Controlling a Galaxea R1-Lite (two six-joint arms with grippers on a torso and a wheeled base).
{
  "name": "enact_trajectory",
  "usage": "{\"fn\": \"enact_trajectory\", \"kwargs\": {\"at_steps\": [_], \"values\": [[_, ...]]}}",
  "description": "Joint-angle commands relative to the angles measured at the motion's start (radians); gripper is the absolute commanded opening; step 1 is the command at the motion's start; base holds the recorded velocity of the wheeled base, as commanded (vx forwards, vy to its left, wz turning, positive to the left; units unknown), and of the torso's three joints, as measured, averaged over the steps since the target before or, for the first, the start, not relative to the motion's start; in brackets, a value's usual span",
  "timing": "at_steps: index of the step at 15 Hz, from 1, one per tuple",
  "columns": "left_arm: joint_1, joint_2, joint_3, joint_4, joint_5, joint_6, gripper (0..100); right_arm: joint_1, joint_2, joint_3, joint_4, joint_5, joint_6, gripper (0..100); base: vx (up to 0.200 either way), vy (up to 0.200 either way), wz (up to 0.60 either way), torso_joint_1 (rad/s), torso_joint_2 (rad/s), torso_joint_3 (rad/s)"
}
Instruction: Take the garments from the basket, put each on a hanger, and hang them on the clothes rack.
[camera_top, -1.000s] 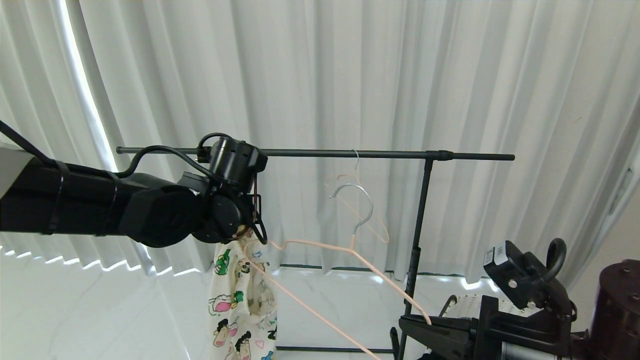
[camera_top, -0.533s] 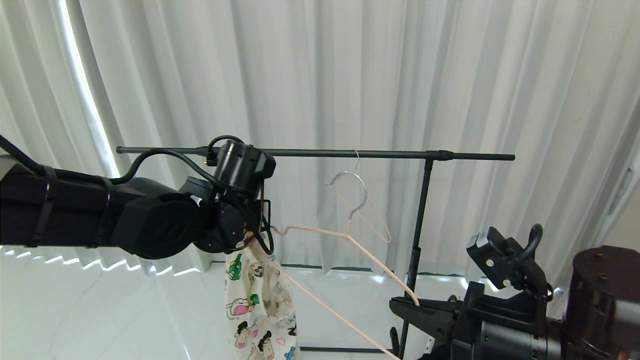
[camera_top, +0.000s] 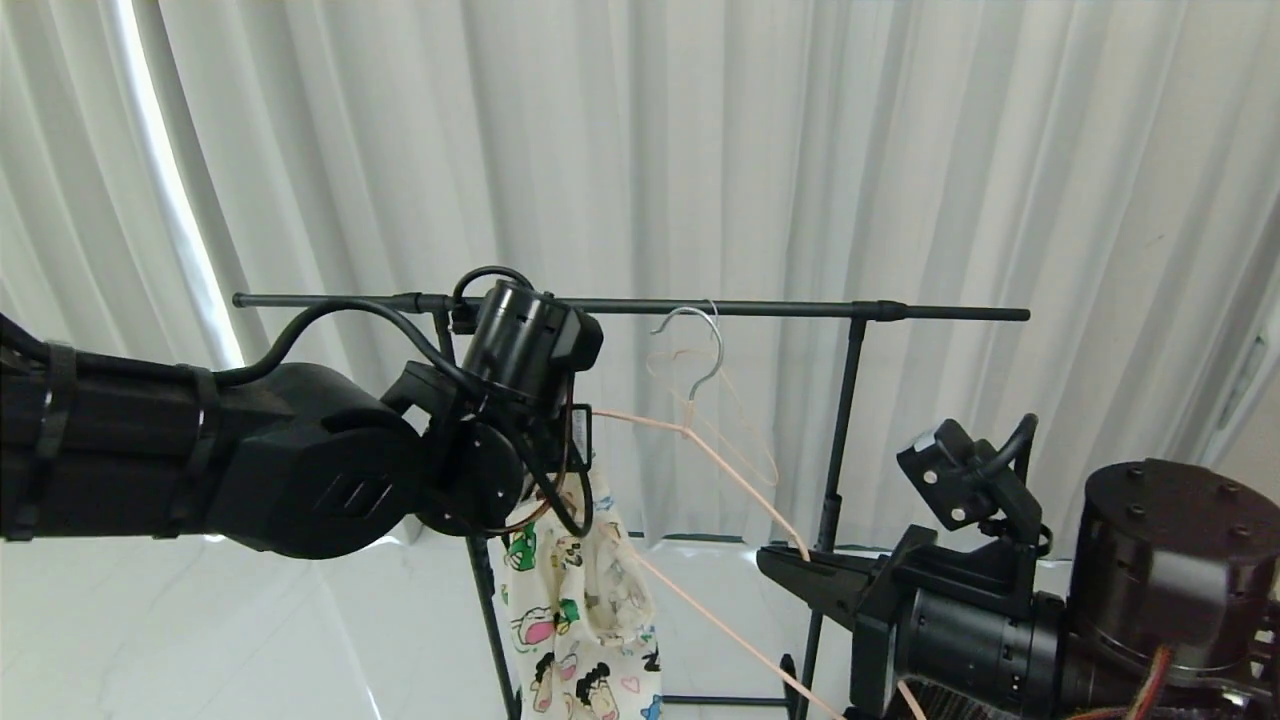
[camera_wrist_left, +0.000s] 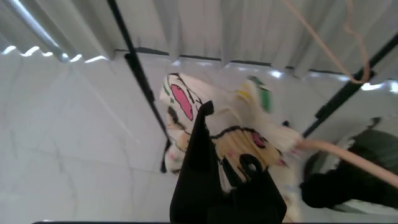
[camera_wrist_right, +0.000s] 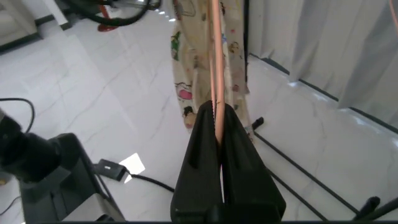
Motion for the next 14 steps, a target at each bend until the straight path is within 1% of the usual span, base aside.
{"fn": "enact_trajectory", "kwargs": {"at_steps": [1,3,5,6,7,10,11,12,14], "values": [[-0.061,-0.049,0.005,0.000,-0.023,-0.030,0,-0.002,0.023,-0.005,-0.002,-0.004,0.001,0,0.000,0.000,0.00,0.000,0.00,0.000],[-0.089,-0.070,-0.006,0.000,-0.092,-0.027,0,0.008,0.024,-0.007,-0.002,0.001,-0.001,0,0.000,0.000,0.00,0.000,0.00,0.000],[-0.095,-0.069,-0.026,0.000,-0.114,-0.011,0,0.015,0.027,-0.007,-0.002,0.004,-0.004,0,0.000,0.000,0.00,0.000,0.00,0.000],[-0.090,-0.067,-0.019,0.000,-0.114,0.028,0,0.015,0.029,-0.005,-0.002,0.004,-0.006,0,0.000,0.000,0.00,0.000,0.00,0.000],[-0.064,-0.069,-0.013,0.000,-0.111,0.074,0,0.014,0.026,-0.002,-0.002,-0.001,-0.006,0,0.000,0.000,0.00,0.000,0.00,0.000],[0.062,-0.066,-0.016,0.000,-0.108,0.182,0,0.006,-0.016,0.029,-0.002,0.006,-0.006,0,0.000,0.000,0.00,0.000,0.00,0.000],[0.083,-0.063,-0.021,-0.001,-0.108,0.213,0,0.011,-0.030,0.039,-0.001,0.012,-0.006,0,0.000,0.000,0.00,0.000,0.00,0.000],[0.094,-0.056,-0.024,-0.001,-0.109,0.228,0,0.023,-0.050,0.056,-0.001,0.022,-0.006,0,0.000,0.000,0.00,0.000,0.00,0.000],[0.109,-0.043,-0.029,-0.024,-0.108,0.232,0,0.026,-0.074,0.090,-0.001,0.033,-0.006,0,0.000,0.000,0.00,0.000,0.00,0.000]]}}
